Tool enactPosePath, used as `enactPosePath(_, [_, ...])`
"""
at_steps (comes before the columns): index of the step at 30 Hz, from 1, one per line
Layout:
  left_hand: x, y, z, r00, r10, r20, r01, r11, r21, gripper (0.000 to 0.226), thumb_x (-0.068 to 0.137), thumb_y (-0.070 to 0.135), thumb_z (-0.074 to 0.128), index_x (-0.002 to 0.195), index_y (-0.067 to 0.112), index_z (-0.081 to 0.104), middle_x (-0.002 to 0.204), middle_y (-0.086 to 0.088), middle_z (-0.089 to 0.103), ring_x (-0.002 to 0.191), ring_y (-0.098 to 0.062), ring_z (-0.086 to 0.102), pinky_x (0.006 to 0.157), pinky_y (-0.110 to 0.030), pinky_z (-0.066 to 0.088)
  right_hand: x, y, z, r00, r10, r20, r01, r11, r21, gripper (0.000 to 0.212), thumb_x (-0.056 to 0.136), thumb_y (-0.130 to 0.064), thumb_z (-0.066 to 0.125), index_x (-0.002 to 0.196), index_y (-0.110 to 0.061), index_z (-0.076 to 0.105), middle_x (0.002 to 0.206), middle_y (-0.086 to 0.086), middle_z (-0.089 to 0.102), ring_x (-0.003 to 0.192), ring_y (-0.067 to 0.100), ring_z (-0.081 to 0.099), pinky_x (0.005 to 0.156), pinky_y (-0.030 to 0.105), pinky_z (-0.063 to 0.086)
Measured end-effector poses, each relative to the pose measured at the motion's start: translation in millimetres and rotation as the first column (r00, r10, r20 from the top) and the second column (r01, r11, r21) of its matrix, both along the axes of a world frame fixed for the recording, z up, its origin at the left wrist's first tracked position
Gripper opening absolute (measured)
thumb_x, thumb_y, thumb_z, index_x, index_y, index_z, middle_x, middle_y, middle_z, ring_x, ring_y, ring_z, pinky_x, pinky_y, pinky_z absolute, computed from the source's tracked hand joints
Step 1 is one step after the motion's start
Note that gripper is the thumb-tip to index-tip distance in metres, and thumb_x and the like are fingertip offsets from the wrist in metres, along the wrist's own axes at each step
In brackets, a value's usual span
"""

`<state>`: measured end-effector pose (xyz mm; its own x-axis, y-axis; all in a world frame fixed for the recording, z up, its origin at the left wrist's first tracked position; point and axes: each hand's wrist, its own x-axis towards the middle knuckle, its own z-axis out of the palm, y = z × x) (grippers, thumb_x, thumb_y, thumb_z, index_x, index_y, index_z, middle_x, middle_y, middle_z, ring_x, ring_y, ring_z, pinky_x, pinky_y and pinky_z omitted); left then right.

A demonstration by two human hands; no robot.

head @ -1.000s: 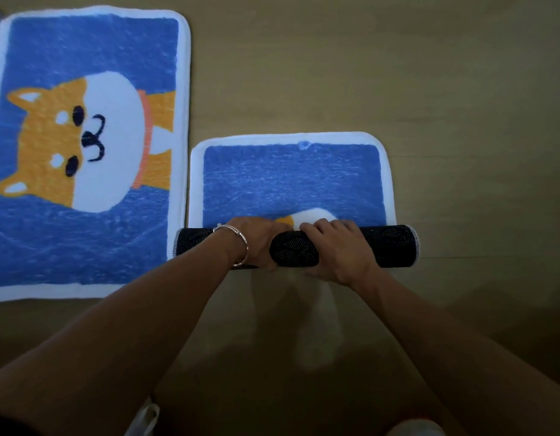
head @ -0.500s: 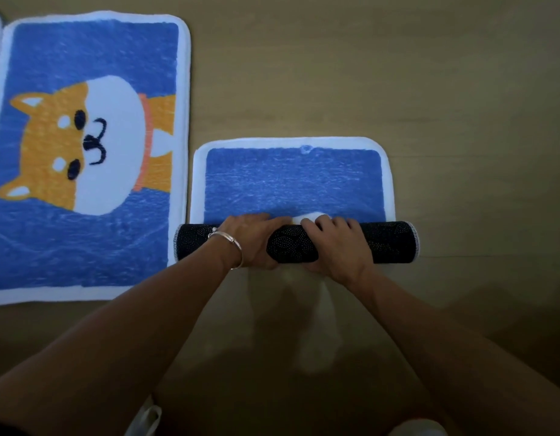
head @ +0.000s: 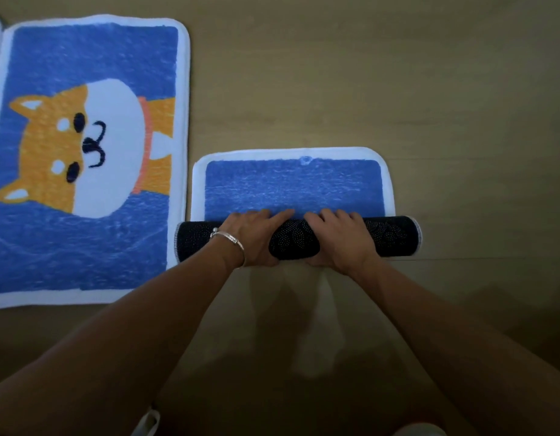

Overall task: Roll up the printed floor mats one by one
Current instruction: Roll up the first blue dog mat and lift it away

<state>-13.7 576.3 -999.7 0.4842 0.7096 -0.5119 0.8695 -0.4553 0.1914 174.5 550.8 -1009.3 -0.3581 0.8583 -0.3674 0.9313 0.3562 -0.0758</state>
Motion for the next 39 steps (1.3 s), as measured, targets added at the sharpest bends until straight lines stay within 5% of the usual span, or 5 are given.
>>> enactPosePath(11, [6.3, 4.7, 2.5, 0.997, 0.079, -0.007, -0.079, 0.982, -0.171, 0.069, 0.067, 0.056, 0.069, 0.127, 0.035, 0.042, 0.116, 0.003, 0.061, 0.106, -0.024, 0.059, 0.081, -0.037, 0.047, 6.4, -13.7, -12.1, 0.998, 0.061, -0.008, -0.058, 0.971, 0.233, 0.09, 0.042, -0.052, 0.083, 0.119, -0.014, 0.058, 0.096, 0.009, 0.061, 0.079, 0.03, 0.059, 0.08, 0.045, 0.047])
enactPosePath(17, [1.6, -14.6, -2.8, 1.0, -0.01, -0.016, 0.013, 0.984, 0.177, 0.097, 0.073, 0.058, 0.064, 0.148, 0.023, 0.015, 0.137, -0.001, 0.038, 0.121, -0.023, 0.044, 0.099, -0.039, 0.034, 0.3, 12.6, 9.0, 0.999, 0.006, -0.052, -0.012, 0.992, -0.127, 0.073, 0.068, -0.056, 0.07, 0.126, -0.022, 0.042, 0.113, 0.002, 0.051, 0.106, 0.027, 0.051, 0.092, 0.042, 0.036])
enactPosePath(24, [1.3, 7.4, -2.0, 0.997, 0.07, 0.031, -0.07, 0.997, -0.024, 0.068, 0.067, 0.053, 0.068, 0.125, 0.027, 0.044, 0.115, 0.0, 0.056, 0.105, -0.025, 0.058, 0.084, -0.037, 0.047, 3.3, -2.3, 0.8, 0.999, 0.045, 0.017, -0.047, 0.991, 0.123, 0.1, 0.052, -0.05, 0.084, 0.137, -0.015, 0.045, 0.117, 0.01, 0.054, 0.104, 0.032, 0.055, 0.096, 0.046, 0.038])
enactPosePath(30, [-2.6, -9.1, -2.5, 0.999, 0.001, -0.043, 0.006, 0.989, 0.15, 0.101, 0.068, 0.06, 0.066, 0.149, 0.023, 0.017, 0.138, -0.001, 0.04, 0.123, -0.025, 0.043, 0.106, -0.043, 0.027, -1.7, 19.8, 12.2, 1.0, -0.007, -0.014, 0.004, 0.985, -0.171, 0.074, 0.068, -0.056, 0.07, 0.128, -0.026, 0.039, 0.118, 0.003, 0.05, 0.108, 0.027, 0.051, 0.093, 0.042, 0.036])
enactPosePath(39, [3.9, 4.6, 1.6, 0.999, 0.01, -0.048, -0.004, 0.993, 0.116, 0.064, 0.069, 0.056, 0.064, 0.121, 0.024, 0.045, 0.109, -0.001, 0.06, 0.1, -0.027, 0.061, 0.08, -0.035, 0.043, -1.8, 8.4, 10.6, 1.0, 0.022, -0.001, -0.022, 0.994, -0.106, 0.093, 0.065, -0.057, 0.072, 0.14, -0.022, 0.03, 0.127, 0.003, 0.046, 0.114, 0.025, 0.048, 0.096, 0.04, 0.035])
